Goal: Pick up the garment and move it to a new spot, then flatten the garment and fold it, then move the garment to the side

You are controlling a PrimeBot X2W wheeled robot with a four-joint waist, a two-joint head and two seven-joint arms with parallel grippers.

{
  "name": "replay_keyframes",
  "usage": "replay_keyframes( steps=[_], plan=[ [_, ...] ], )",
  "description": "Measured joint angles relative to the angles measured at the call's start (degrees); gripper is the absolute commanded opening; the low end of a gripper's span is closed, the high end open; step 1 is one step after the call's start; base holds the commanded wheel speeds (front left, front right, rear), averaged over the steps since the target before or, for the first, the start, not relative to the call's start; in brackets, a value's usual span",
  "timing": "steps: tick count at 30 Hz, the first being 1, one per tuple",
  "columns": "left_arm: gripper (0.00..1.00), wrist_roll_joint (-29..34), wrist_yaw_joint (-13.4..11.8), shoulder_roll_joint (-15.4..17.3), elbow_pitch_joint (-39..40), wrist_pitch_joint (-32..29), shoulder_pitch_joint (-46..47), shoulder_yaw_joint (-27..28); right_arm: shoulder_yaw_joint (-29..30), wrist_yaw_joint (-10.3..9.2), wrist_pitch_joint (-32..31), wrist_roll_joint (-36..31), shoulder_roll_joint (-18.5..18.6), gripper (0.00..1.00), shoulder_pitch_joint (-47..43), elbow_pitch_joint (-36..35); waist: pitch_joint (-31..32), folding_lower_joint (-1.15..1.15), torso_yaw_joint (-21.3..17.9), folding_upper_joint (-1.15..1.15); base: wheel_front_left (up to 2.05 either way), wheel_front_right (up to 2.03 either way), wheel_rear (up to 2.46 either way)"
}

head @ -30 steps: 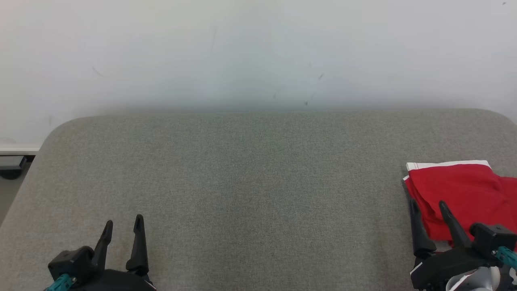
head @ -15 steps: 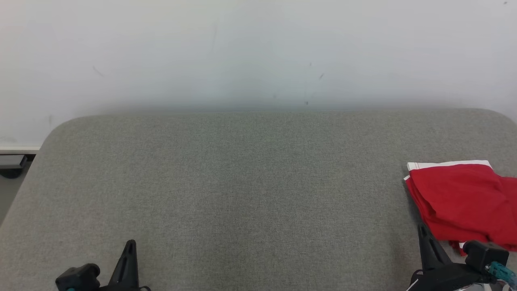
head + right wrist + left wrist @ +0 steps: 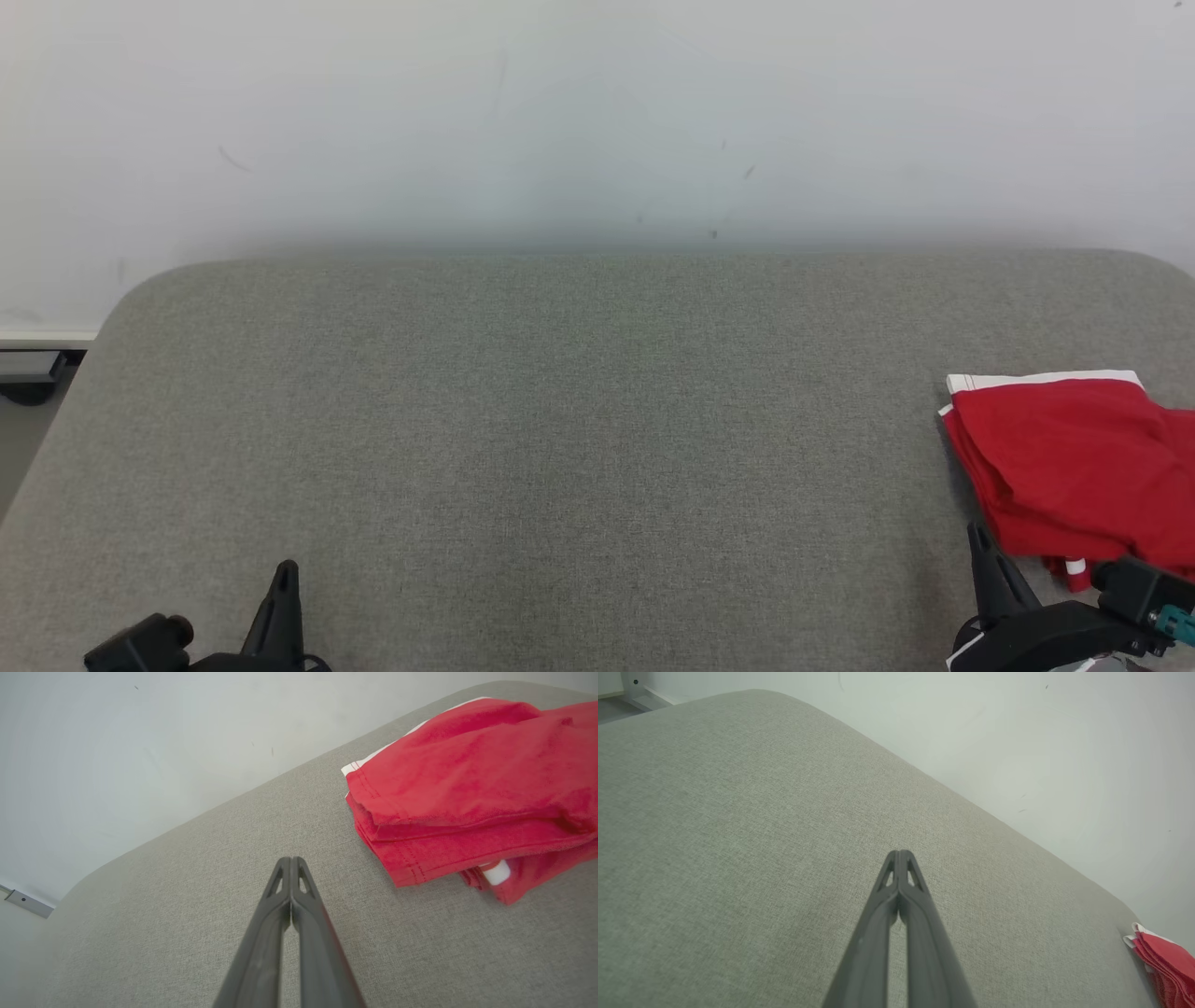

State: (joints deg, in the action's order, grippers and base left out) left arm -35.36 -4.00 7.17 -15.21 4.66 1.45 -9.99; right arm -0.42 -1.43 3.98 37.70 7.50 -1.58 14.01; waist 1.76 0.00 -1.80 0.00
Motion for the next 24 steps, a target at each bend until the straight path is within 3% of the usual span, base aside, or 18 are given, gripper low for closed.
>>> replay_keyframes(
  steps=[24],
  plan=[
    [0.00, -16.7, 3.1, -1.6, -0.4, -3.4, 0.4, 4.3, 2.4, 2.48, -3.1, 15.8, -1.4, 0.00, 2.2, 0.8, -0.5, 0.00, 0.5, 0.00, 0.00, 0.00, 0.00]
  ],
)
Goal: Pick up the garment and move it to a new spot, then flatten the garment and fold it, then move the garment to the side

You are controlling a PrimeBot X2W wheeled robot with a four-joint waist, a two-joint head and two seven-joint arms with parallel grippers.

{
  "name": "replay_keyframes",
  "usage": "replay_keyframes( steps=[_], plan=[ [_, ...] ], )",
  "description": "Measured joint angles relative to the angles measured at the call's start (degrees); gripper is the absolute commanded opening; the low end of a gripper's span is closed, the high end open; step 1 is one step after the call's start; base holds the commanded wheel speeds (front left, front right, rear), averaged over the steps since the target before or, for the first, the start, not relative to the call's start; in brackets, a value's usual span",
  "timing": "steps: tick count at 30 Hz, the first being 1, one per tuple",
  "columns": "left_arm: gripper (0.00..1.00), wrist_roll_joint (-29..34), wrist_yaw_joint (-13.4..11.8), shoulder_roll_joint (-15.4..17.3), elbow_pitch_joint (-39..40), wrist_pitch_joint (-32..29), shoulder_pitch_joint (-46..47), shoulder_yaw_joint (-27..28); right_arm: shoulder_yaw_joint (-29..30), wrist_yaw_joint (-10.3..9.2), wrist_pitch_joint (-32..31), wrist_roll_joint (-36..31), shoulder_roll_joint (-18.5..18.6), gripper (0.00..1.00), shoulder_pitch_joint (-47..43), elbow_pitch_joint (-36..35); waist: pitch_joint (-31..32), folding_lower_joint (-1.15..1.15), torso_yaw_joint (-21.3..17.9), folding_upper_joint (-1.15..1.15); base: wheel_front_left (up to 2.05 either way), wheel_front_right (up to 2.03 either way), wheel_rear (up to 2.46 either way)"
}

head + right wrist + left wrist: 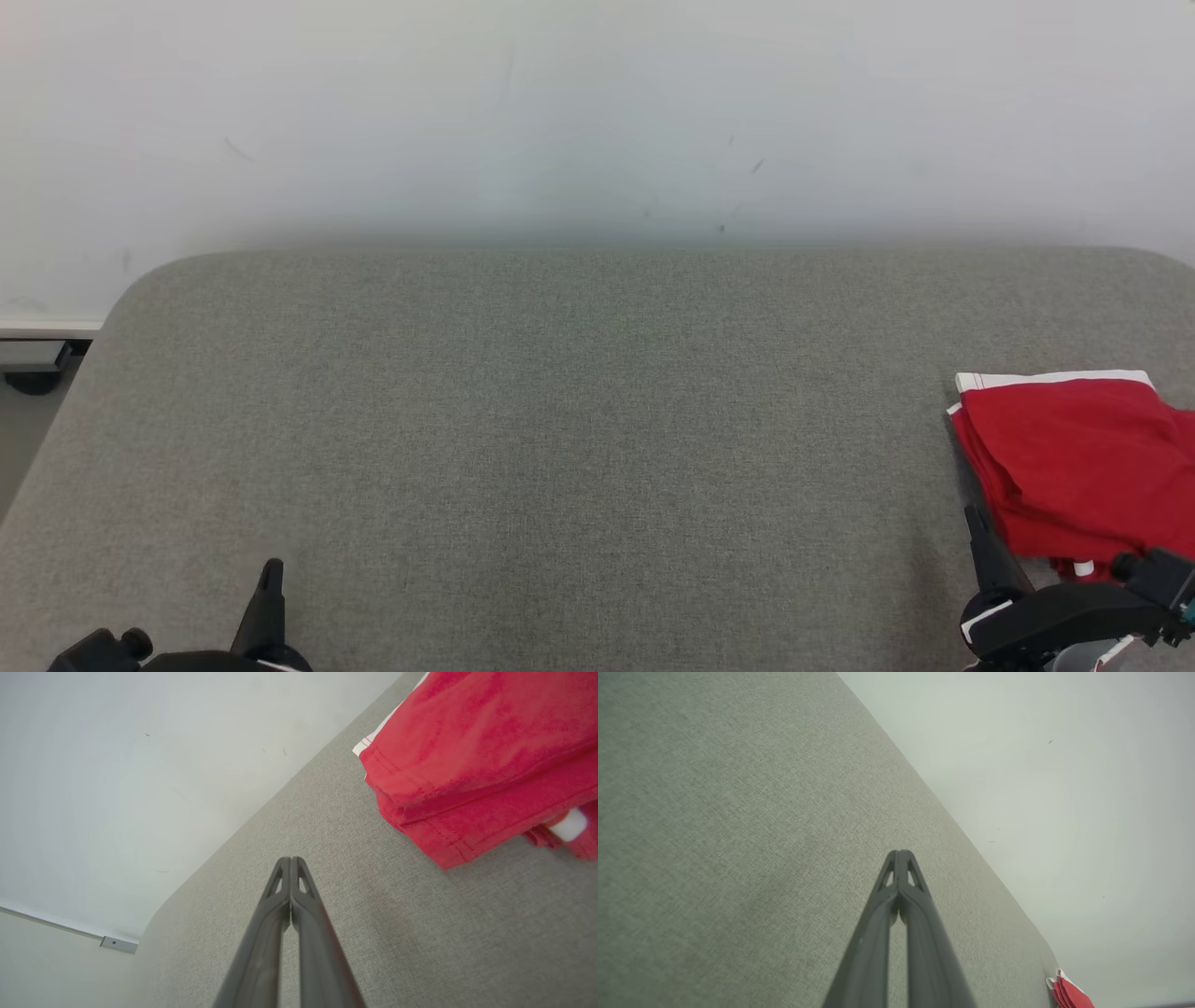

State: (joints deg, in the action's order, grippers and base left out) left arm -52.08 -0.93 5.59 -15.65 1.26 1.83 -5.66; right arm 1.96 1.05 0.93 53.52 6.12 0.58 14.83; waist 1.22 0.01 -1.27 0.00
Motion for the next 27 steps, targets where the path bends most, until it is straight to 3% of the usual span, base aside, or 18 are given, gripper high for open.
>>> replay_keyframes(
  steps=[27],
  plan=[
    [0.00, -19.3, 4.0, -1.6, -0.5, -3.8, 1.1, 5.4, 2.9, 2.80, -3.9, 18.7, -1.7, 0.00, 1.6, 1.3, -0.7, 0.00, 0.6, 0.00, 0.00, 0.00, 0.00]
  ],
)
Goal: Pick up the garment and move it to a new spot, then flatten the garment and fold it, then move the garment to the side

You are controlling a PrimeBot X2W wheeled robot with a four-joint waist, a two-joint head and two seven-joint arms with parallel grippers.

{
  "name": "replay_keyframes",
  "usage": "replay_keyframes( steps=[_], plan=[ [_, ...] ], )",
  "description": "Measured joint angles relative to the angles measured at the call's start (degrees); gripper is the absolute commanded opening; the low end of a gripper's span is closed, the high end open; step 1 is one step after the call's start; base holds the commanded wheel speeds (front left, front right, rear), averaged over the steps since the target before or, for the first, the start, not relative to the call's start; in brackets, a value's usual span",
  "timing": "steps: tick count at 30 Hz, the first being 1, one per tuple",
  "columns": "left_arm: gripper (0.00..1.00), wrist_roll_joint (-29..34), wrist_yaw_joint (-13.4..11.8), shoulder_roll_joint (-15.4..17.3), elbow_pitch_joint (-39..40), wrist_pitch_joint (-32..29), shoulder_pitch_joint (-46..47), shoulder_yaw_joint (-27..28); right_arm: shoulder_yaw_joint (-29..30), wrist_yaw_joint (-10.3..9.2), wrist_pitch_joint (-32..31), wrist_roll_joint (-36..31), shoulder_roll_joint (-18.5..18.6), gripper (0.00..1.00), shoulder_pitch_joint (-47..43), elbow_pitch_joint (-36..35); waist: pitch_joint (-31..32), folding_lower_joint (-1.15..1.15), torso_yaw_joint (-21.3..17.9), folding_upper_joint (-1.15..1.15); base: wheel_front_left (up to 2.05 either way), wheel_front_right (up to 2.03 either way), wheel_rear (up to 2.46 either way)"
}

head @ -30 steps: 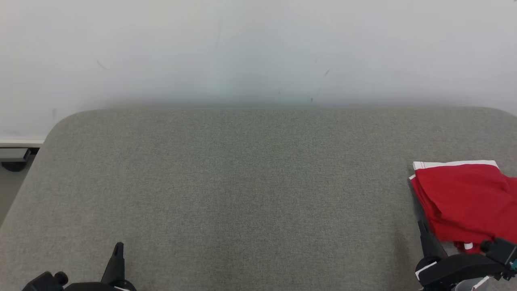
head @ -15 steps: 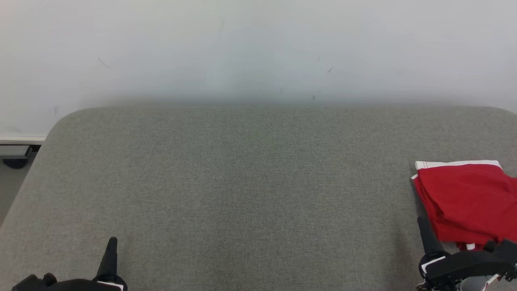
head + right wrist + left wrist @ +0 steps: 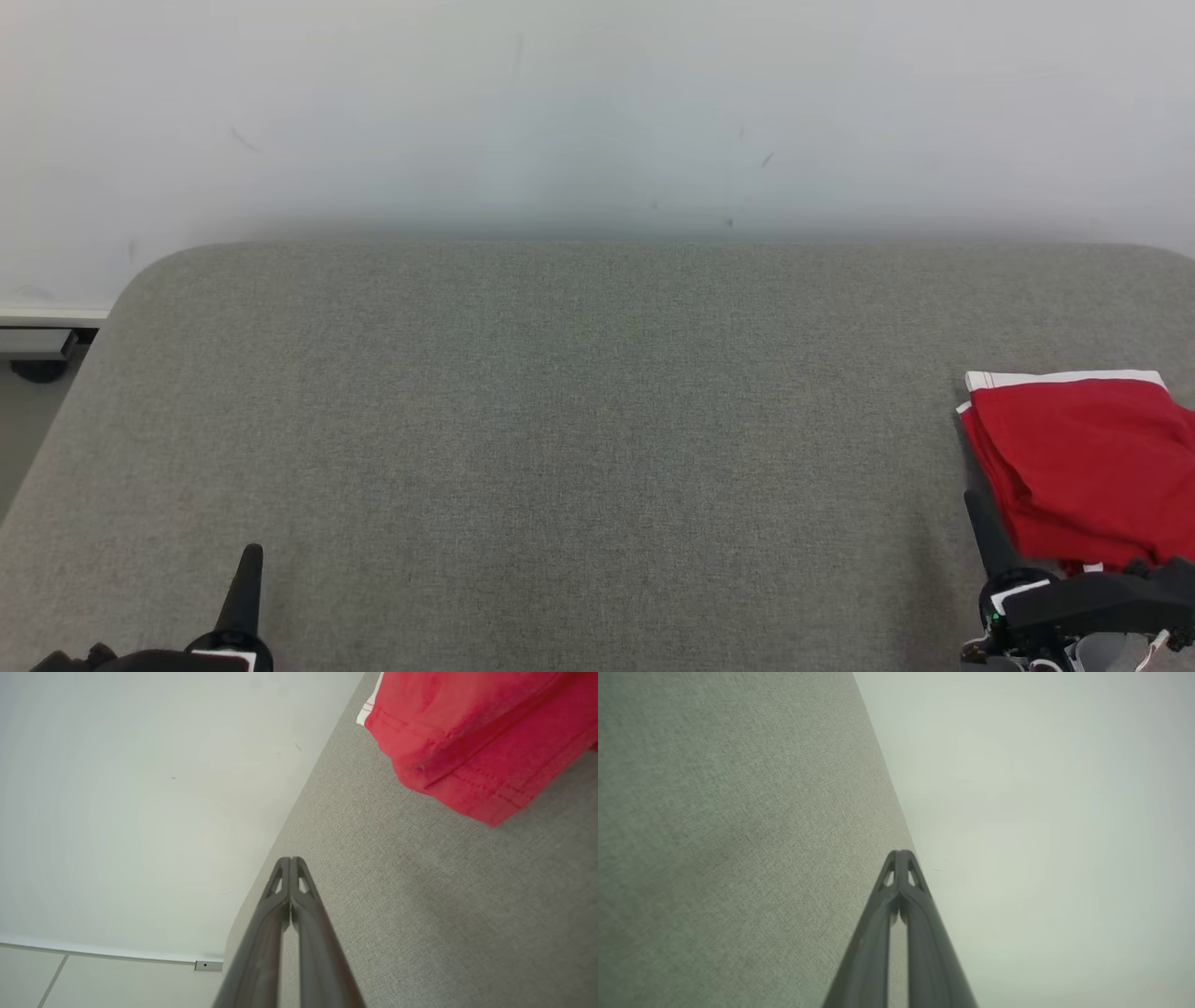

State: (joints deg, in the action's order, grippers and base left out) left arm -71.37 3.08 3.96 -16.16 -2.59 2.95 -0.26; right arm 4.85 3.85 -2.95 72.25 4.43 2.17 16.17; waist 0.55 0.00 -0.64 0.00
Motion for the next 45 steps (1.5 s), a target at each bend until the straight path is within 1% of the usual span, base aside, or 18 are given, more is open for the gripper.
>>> replay_keyframes(
  steps=[6, 15, 19, 21, 24, 28, 45],
  plan=[
    [0.00, -4.4, 0.5, -0.3, -0.2, -0.9, 0.3, 1.3, 0.6, 0.69, -0.7, 4.1, -0.5, 0.00, 0.9, 0.2, -0.1, 0.00, 0.1, 0.00, 0.00, 0.00, 0.00],
    [0.00, -10.5, 2.1, -0.7, -0.5, -2.0, 1.1, 3.0, 1.4, 1.65, -1.8, 10.3, -0.9, 0.00, 1.1, 0.4, -0.4, 0.00, 0.3, 0.00, 0.00, 0.00, 0.00],
    [0.00, -13.4, 2.6, -0.9, -0.7, -2.6, 1.1, 3.6, 1.9, 1.82, -2.4, 13.1, -1.1, 0.00, 2.0, 0.5, -0.4, 0.00, 0.4, 0.00, 0.00, 0.00, 0.00],
    [0.00, -14.8, 3.0, -1.2, -0.7, -3.0, 1.1, 4.0, 2.1, 2.29, -2.6, 14.2, -1.2, 0.00, 2.1, 0.5, -0.5, 0.00, 0.5, 0.00, 0.00, 0.00, 0.00],
    [0.00, -16.9, 3.1, -1.5, -0.8, -3.4, 1.2, 4.7, 2.4, 2.54, -3.1, 16.5, -1.5, 0.00, 2.1, 0.7, -0.6, 0.00, 0.5, 0.00, 0.00, 0.00, 0.00],
    [0.00, -19.7, 4.0, -1.7, -0.9, -3.8, 1.3, 5.4, 2.7, 2.81, -3.6, 18.9, -1.7, 0.00, 2.2, 0.8, -0.6, 0.00, 0.6, 0.00, 0.00, 0.00, 0.00],
    [0.00, -19.9, 4.0, -1.7, -1.0, -3.8, 2.1, 5.4, 2.7, 3.03, -3.6, 19.5, -1.8, 0.00, 3.0, 0.8, -0.7, 0.00, 0.6, 0.00, 0.00, 0.00, 0.00]
  ],
)
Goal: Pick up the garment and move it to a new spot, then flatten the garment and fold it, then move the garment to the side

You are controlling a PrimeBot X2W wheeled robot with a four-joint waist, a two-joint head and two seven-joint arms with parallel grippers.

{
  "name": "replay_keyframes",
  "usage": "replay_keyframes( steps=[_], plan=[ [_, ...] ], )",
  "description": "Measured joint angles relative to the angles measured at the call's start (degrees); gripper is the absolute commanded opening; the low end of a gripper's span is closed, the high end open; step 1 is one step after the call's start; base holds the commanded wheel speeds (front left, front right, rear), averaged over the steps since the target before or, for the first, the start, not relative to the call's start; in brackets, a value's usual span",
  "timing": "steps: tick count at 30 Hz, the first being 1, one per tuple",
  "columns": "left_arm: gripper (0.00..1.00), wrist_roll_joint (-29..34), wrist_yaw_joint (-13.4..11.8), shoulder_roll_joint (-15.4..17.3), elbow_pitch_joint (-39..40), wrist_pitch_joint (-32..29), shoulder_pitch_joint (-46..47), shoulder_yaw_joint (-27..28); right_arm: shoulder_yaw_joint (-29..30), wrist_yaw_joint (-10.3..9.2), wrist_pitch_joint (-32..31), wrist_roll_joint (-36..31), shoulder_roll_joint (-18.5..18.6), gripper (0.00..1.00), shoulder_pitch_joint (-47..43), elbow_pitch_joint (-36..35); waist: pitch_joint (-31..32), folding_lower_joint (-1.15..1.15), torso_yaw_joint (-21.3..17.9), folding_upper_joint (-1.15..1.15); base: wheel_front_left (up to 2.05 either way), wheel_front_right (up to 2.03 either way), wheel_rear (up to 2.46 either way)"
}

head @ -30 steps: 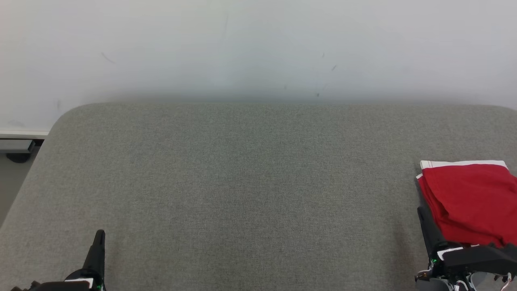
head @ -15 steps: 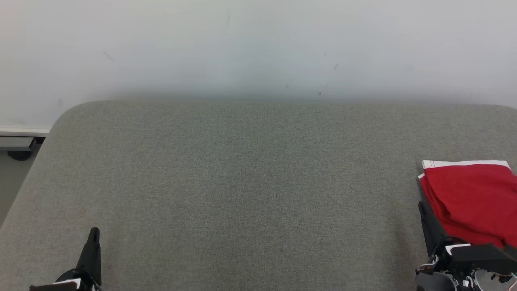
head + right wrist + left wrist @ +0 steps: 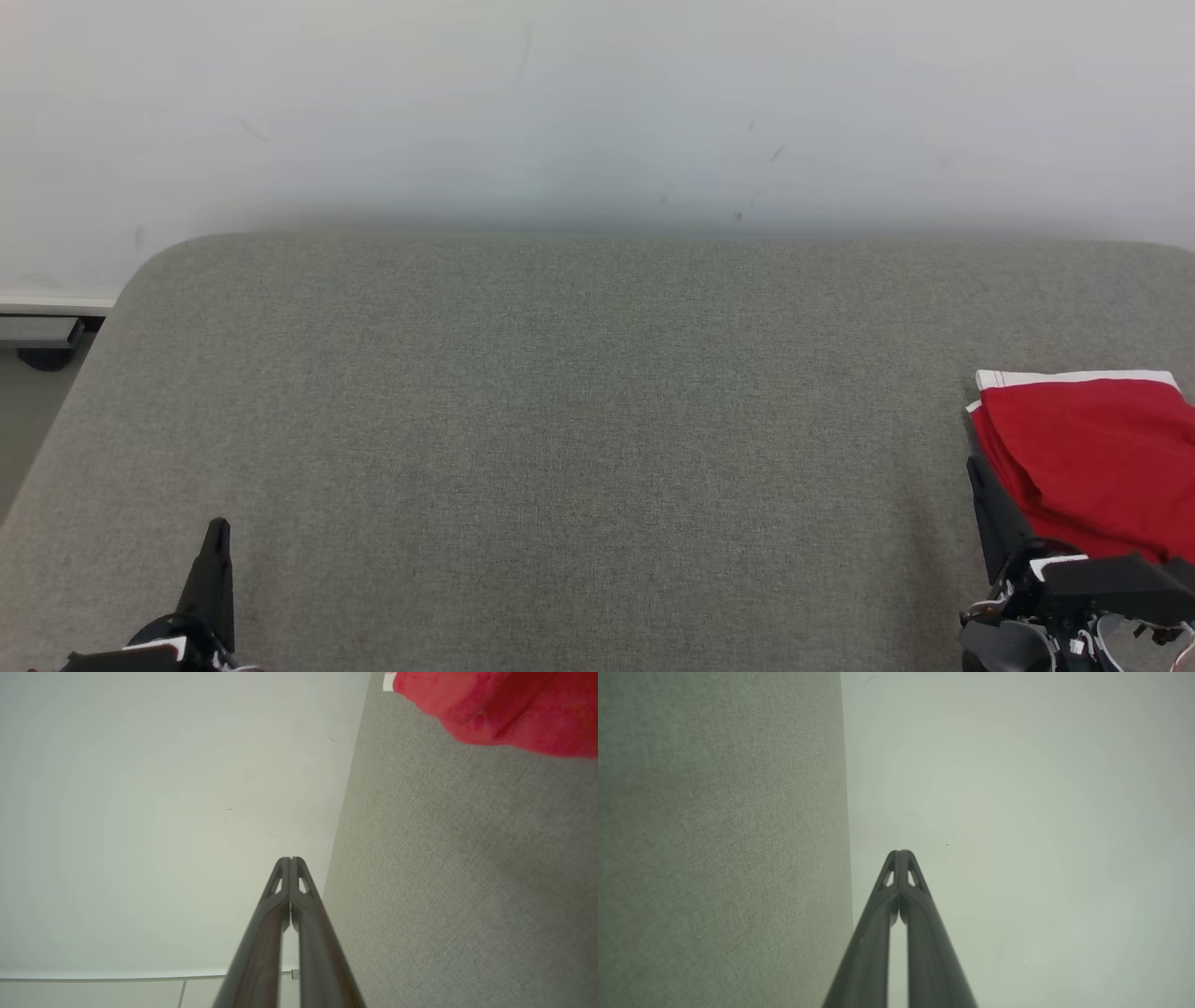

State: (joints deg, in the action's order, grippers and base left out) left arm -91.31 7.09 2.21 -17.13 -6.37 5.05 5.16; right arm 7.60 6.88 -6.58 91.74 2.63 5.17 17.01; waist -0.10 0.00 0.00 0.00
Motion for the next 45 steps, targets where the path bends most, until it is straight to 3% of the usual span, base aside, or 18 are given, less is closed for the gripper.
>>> replay_keyframes(
  steps=[45],
  plan=[
    [0.00, 0.0, 0.0, 0.0, 0.0, 0.0, 0.0, 0.0, 0.0, 0.00, 0.0, 0.0, 0.0, 0.00, 0.0, 0.0, 0.0, 0.00, 0.0, 0.00, 0.00, 0.00, 0.00]
  ],
)
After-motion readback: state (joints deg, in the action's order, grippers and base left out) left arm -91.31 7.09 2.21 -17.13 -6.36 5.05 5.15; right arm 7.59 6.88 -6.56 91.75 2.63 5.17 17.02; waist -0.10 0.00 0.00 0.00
